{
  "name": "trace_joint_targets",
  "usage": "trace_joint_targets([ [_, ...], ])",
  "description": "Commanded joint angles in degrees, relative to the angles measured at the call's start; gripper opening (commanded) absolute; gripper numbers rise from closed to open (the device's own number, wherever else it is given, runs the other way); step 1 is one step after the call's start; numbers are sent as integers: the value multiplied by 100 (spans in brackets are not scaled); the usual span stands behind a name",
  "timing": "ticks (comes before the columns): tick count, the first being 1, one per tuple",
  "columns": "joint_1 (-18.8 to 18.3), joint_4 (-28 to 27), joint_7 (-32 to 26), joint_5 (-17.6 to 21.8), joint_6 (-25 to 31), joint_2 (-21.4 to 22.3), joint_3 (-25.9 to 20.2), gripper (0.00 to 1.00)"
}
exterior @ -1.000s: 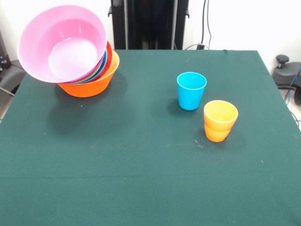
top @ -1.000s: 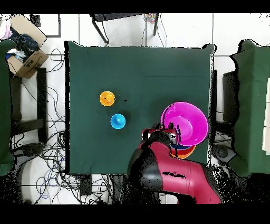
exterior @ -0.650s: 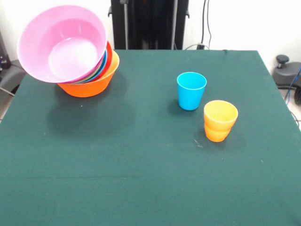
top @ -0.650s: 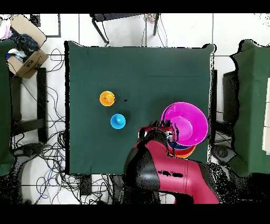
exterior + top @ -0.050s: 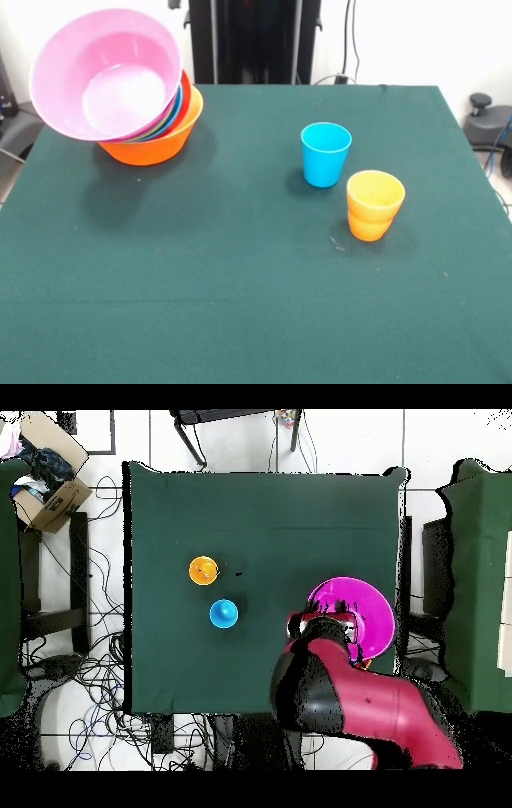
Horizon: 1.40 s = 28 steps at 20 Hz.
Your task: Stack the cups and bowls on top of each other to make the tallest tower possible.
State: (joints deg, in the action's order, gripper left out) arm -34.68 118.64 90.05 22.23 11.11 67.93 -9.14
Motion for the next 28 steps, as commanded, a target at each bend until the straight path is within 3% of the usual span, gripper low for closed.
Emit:
trace_joint_targets([
  [1,-757,303,-355,368,-231,-426,-1590,100],
  [2,-824,303,-372,421,-228,-431,-1687,100],
  [3,-920,302,-333,494,-216,-440,-1810,0],
  [6,-1098,305,-295,641,-469,-540,-2030,0],
  [16,-936,265,91,899,-524,-552,-1850,0],
  [21,-1330,388,115,972,-691,-723,-2212,0],
  [28,-1557,414,221,1063,-868,-935,-2391,0],
])
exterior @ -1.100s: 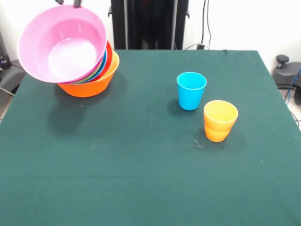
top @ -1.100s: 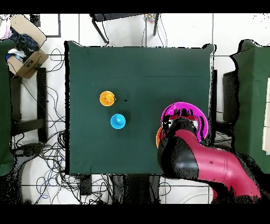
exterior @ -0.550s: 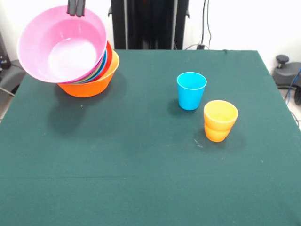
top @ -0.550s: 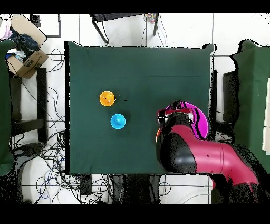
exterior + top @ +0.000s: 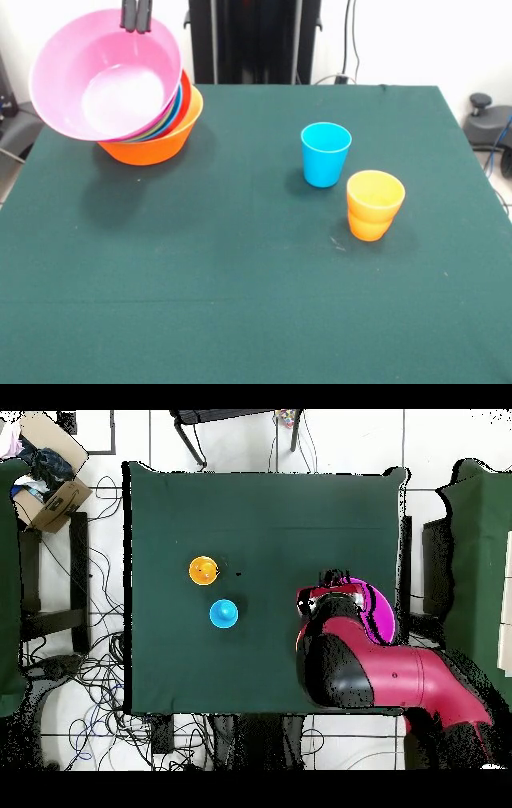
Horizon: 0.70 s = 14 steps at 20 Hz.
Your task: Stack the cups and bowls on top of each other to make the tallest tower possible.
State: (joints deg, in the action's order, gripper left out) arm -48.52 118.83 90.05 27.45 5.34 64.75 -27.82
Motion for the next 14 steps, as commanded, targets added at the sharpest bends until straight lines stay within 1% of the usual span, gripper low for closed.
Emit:
trace_joint_targets([
  [1,-194,390,221,549,-302,-639,-547,0],
  [3,-185,377,226,587,-318,-690,-520,0],
  [6,-127,350,303,653,-464,-876,-348,0],
  [11,282,118,381,772,-453,-1293,260,0],
  [14,361,67,441,793,-426,-1405,437,0],
])
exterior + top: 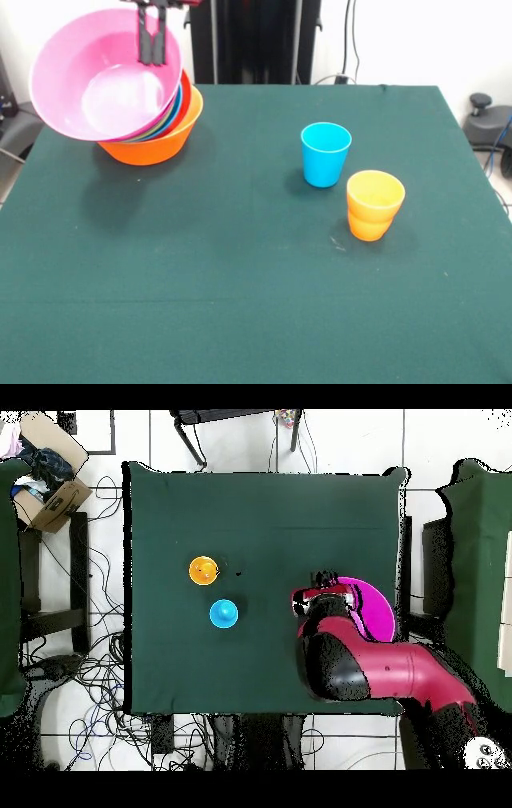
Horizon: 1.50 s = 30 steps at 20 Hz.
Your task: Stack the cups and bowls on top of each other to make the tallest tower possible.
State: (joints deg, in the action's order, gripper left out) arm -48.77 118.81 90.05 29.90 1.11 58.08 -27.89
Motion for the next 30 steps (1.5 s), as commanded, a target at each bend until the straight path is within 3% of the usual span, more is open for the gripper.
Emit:
trace_joint_targets([
  [1,407,50,453,539,52,-759,493,0],
  [5,524,-45,513,555,43,-962,739,0],
  [9,366,44,465,467,217,-909,671,0],
  [16,18,178,310,189,631,-435,343,0],
  [24,-41,329,246,-219,1114,233,42,0],
  [30,29,290,272,-42,1035,-6,226,0],
])
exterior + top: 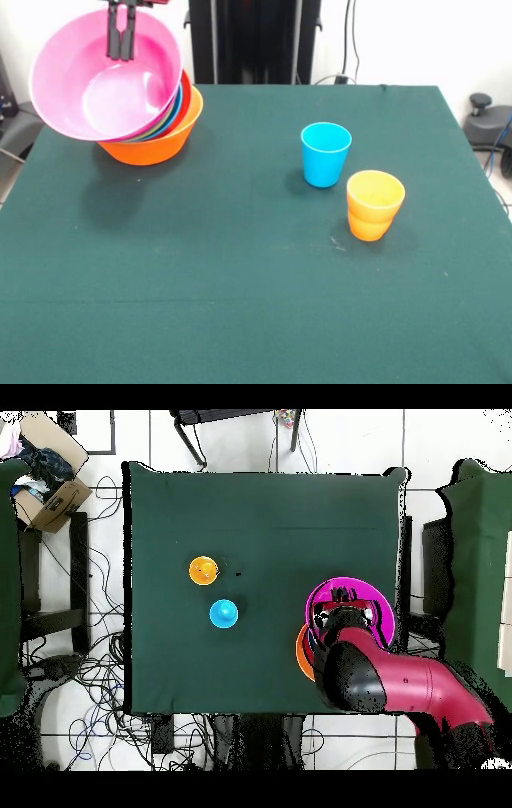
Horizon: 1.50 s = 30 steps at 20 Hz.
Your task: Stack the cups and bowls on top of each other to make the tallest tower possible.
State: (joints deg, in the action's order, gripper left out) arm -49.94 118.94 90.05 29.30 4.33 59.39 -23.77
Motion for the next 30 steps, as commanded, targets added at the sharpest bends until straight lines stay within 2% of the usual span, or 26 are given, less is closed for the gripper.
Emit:
trace_joint_targets([
  [1,171,259,251,95,709,-232,-122,0],
  [4,272,181,284,338,476,-504,55,0],
  [6,215,199,327,358,324,-591,37,0],
  [12,-259,256,178,521,47,-976,-264,0],
  [16,-395,257,82,640,51,-1061,-266,0],
  [23,-683,352,-27,574,487,-882,-417,0],
  [30,-386,477,96,178,964,-392,-418,0],
])
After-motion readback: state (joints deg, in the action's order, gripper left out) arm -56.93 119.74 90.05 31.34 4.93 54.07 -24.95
